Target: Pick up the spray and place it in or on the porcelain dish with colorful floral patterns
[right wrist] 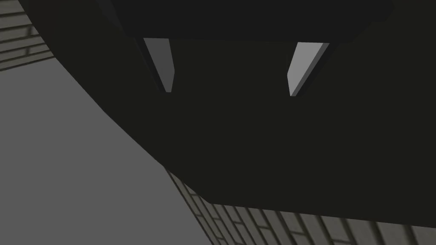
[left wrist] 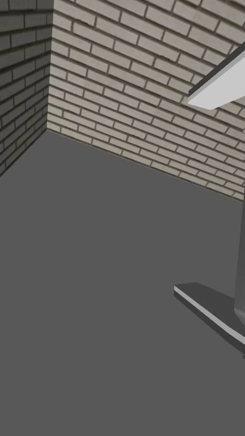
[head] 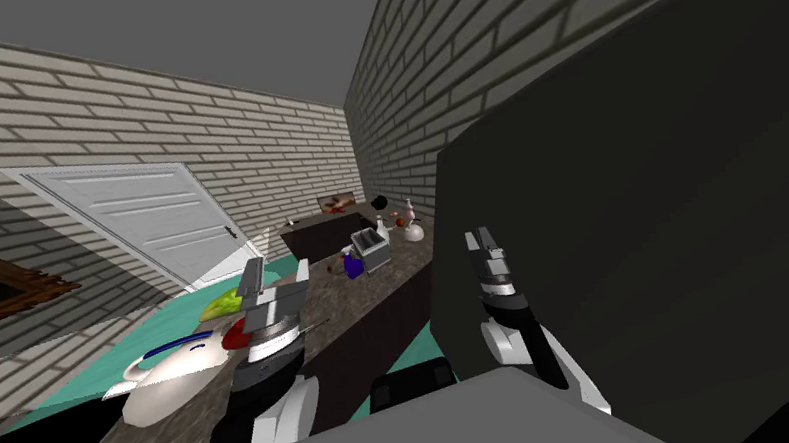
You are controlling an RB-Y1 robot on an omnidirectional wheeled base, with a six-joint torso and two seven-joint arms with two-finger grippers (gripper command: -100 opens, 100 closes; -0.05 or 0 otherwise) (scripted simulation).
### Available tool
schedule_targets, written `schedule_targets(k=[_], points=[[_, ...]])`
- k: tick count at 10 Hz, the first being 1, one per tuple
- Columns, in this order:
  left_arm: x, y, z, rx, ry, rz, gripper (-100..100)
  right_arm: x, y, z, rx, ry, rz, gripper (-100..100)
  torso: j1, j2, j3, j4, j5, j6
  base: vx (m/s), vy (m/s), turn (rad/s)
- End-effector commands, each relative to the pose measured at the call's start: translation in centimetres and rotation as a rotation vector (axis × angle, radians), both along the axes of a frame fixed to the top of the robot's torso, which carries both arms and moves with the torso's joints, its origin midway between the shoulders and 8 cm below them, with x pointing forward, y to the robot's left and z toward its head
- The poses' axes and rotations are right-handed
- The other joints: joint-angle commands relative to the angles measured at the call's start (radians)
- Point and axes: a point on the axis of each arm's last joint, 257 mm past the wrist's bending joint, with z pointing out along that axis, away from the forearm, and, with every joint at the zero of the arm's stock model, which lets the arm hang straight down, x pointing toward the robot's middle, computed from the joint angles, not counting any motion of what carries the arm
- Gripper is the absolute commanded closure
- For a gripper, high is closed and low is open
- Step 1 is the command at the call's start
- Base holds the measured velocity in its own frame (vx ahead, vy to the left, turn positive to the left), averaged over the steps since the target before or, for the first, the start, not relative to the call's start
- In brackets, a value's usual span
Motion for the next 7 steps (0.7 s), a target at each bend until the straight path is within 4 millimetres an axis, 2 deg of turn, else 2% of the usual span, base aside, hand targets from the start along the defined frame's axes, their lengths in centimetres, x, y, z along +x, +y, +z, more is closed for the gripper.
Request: schedule_targets(k=[1, 4, 7], points=[[0.7, -0.5, -1.3, 0.055, 0.033, 0.003, -100, 0.0, 0.0, 0.0, 0.0, 0.0, 0.0, 0, 0.0, 0.0, 0.0, 0.0, 0.0, 0.0, -0.013, 0.022, -0.135], [1.9, -1.1, -3.7, 0.139, 0.087, 0.012, -100, 0.0, 0.0, 0.0, 0.0, 0.0, 0.0, 0, 0.003, 0.002, 0.001, 0.0, 0.001, 0.0, -0.032, 0.048, -0.108], [3.4, -1.5, -7.0, 0.248, 0.155, 0.026, -100, 0.0, 0.0, 0.0, 0.0, 0.0, 0.0, 0, 0.004, 0.003, 0.001, 0.001, 0.001, 0.0, -0.04, 0.06, -0.161]])
